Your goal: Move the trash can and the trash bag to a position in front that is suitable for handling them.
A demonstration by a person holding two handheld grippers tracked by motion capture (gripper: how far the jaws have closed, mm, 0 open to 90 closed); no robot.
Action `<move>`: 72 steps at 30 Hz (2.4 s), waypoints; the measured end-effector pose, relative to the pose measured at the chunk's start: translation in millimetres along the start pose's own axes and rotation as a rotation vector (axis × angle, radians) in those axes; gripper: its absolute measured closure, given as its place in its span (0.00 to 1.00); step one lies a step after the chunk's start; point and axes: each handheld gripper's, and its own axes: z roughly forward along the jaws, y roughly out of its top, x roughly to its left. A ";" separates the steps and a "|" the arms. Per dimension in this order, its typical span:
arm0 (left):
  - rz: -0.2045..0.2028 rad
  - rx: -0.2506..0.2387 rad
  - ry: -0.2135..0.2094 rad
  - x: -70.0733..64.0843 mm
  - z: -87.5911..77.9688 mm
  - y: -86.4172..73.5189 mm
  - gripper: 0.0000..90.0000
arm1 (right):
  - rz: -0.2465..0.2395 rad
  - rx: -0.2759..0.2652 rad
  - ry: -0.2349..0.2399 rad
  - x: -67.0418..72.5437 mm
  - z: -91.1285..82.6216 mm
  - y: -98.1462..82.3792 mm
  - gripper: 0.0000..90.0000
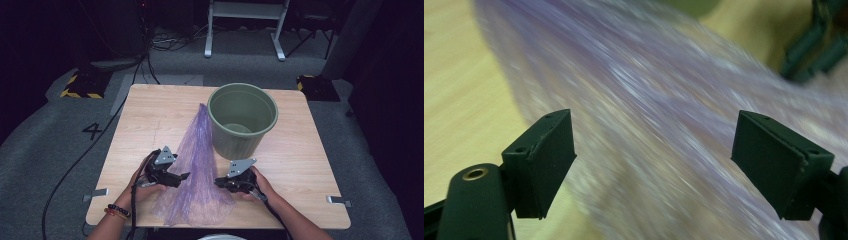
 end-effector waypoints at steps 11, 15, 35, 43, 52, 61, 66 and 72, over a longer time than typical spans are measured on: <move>-0.001 0.028 0.091 11.3 26.2 20.4 0.20 | -0.038 -0.001 0.046 7.6 -0.2 -0.7 0.90; -0.059 0.042 0.076 21.0 36.5 22.6 0.19 | -0.056 -0.001 0.059 10.0 -1.1 -1.7 0.90; -0.036 0.123 0.041 27.1 53.8 18.0 0.50 | -0.064 0.004 0.069 11.1 -3.2 -4.0 0.51; -0.023 0.103 0.008 27.8 52.2 16.3 0.83 | 0.097 -0.073 -0.093 -8.7 -15.0 0.5 0.36; -0.028 0.081 0.031 28.2 50.8 16.3 0.97 | 0.122 -0.094 -0.179 -9.4 -9.5 13.2 0.33; 0.029 -0.039 0.082 18.7 29.0 27.3 0.99 | 0.132 -0.114 -0.204 -14.2 -14.7 16.2 0.33; 0.056 -0.100 0.102 12.9 13.4 33.2 0.99 | 0.117 -0.121 -0.212 -12.6 -18.7 17.5 0.33; 0.062 -0.143 0.115 11.7 1.7 37.3 0.99 | 0.126 -0.139 -0.222 -16.7 -26.5 15.9 0.33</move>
